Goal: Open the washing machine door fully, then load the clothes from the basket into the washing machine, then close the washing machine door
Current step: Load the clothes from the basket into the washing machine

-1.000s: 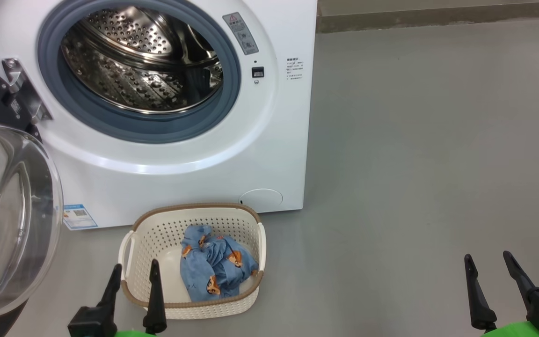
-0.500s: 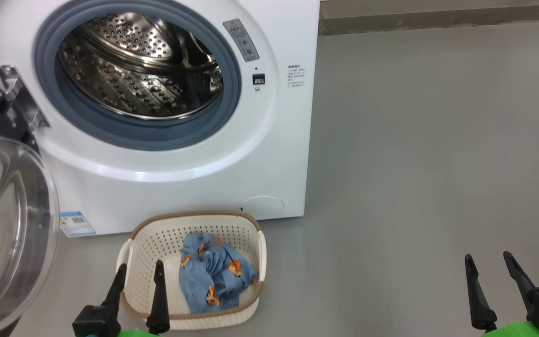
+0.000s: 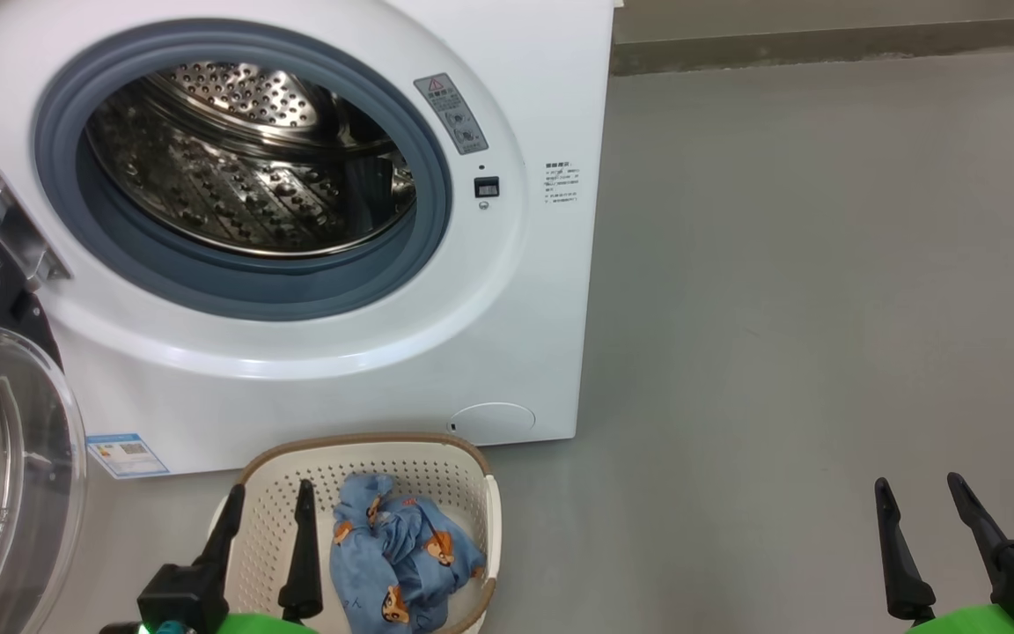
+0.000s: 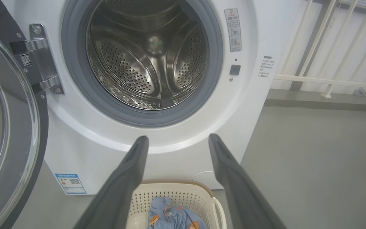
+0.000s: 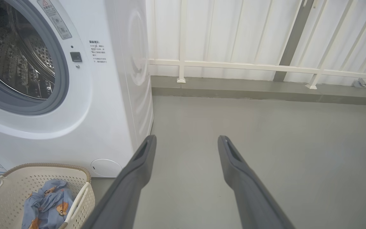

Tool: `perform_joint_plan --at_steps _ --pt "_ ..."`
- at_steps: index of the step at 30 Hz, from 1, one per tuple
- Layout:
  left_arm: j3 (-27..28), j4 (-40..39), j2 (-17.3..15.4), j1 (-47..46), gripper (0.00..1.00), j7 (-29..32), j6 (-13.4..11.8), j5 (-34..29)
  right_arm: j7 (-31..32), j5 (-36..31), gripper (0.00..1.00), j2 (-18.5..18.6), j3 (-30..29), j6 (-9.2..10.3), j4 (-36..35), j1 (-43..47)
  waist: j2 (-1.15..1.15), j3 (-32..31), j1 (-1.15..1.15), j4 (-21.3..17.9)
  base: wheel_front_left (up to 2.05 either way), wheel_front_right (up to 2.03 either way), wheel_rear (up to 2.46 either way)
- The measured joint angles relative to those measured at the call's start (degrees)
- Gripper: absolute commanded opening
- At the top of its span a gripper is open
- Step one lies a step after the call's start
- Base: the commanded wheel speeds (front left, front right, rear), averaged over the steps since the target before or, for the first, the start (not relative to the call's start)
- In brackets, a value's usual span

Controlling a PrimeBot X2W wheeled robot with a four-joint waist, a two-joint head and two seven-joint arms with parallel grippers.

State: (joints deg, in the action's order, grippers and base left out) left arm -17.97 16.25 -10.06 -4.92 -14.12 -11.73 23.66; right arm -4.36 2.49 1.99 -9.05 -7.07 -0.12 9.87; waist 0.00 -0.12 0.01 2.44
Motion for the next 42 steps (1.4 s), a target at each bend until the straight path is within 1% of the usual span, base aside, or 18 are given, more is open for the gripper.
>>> perform_joint_plan --at_steps 6,10,17,28,31,32,36,39,42 --pt "0.07 0.78 -0.09 -0.01 1.00 0.00 -0.92 0.00 0.00 0.00 1.00 0.00 0.00 0.00 0.08 0.00 0.00 0.15 -0.01 0.17 0.00 0.00 0.00" --pt "0.04 0.96 -0.09 -0.02 1.00 0.00 -0.93 0.00 0.00 0.00 1.00 0.00 0.00 0.00 0.15 0.00 0.00 0.05 -0.01 0.26 0.00 0.00 0.00" --pt "-0.02 1.54 -0.16 -0.01 1.00 0.01 -1.76 0.00 0.00 0.00 1.00 0.00 0.12 0.00 0.30 0.00 0.00 -0.17 -0.01 0.08 0.00 0.00 0.00" --pt "-0.89 3.53 -0.11 -0.78 1.00 0.10 -1.82 0.01 0.00 0.00 1.00 0.00 1.03 0.00 0.51 -0.20 0.00 1.65 -0.01 -0.88 0.00 0.00 0.00" --pt "-1.30 5.34 0.30 -2.65 1.00 0.54 -1.01 0.23 -0.01 0.01 1.00 0.00 1.01 0.00 0.44 -0.98 0.00 2.95 -0.01 -1.07 0.00 0.00 0.00" --pt "-1.41 6.13 0.52 -3.44 1.00 0.58 -0.40 0.63 -0.01 0.04 1.00 0.00 0.91 0.00 0.37 -1.32 0.00 3.48 -0.01 -1.10 0.00 0.00 0.00" --pt "-2.05 10.58 1.63 -7.08 1.00 0.63 0.71 1.11 -0.11 0.07 1.00 0.01 0.69 0.00 0.13 -2.37 0.00 5.98 -0.01 -1.16 0.00 0.00 0.00" --pt "-2.36 15.52 2.45 -10.23 1.00 1.35 3.20 2.48 -0.34 0.07 1.00 0.03 1.01 0.00 -0.14 -3.97 0.00 8.24 -0.01 -1.31 0.00 0.00 0.00" --pt "-2.41 21.68 2.60 -14.13 1.00 2.19 4.58 2.69 -0.64 0.13 1.00 0.03 1.29 0.00 -0.48 -6.07 0.00 10.75 0.00 -1.62 0.00 0.00 0.00"
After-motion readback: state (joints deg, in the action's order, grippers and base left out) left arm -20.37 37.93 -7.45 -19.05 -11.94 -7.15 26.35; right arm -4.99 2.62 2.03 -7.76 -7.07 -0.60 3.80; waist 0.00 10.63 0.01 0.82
